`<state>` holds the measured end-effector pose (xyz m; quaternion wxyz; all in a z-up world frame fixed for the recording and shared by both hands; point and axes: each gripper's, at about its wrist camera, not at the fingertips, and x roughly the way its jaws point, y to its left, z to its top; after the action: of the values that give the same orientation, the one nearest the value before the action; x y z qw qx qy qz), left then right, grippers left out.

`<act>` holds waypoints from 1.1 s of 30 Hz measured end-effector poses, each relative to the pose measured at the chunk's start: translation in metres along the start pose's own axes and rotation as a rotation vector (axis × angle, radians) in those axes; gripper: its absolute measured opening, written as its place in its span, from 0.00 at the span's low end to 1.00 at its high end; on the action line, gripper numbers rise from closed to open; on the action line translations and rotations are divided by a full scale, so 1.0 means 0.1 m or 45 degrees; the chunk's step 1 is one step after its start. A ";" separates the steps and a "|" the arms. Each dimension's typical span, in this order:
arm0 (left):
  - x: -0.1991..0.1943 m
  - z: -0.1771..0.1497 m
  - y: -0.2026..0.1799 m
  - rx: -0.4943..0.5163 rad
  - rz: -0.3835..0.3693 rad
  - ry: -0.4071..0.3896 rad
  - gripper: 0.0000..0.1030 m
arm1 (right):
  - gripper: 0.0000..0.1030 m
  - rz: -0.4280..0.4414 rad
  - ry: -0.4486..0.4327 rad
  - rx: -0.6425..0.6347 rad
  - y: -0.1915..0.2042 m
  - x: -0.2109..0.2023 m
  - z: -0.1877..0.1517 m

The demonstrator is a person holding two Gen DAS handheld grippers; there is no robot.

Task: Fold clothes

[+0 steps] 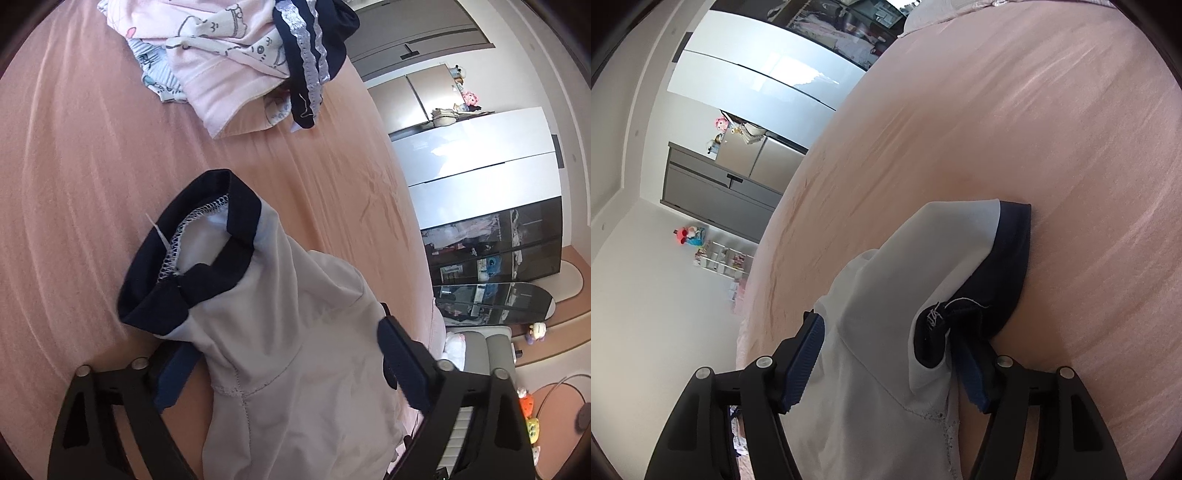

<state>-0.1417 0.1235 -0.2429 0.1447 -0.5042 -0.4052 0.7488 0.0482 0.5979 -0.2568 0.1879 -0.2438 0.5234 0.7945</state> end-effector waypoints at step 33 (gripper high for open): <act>0.14 -0.86 -1.24 1.633 0.636 -0.242 0.08 | 0.06 -0.816 -0.080 -1.821 1.32 0.22 -1.09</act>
<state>-0.0970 0.2501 -0.1726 0.2014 -0.3295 0.2345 0.8921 -0.0219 0.4481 -0.2078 0.2201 -0.4220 -0.2167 0.8523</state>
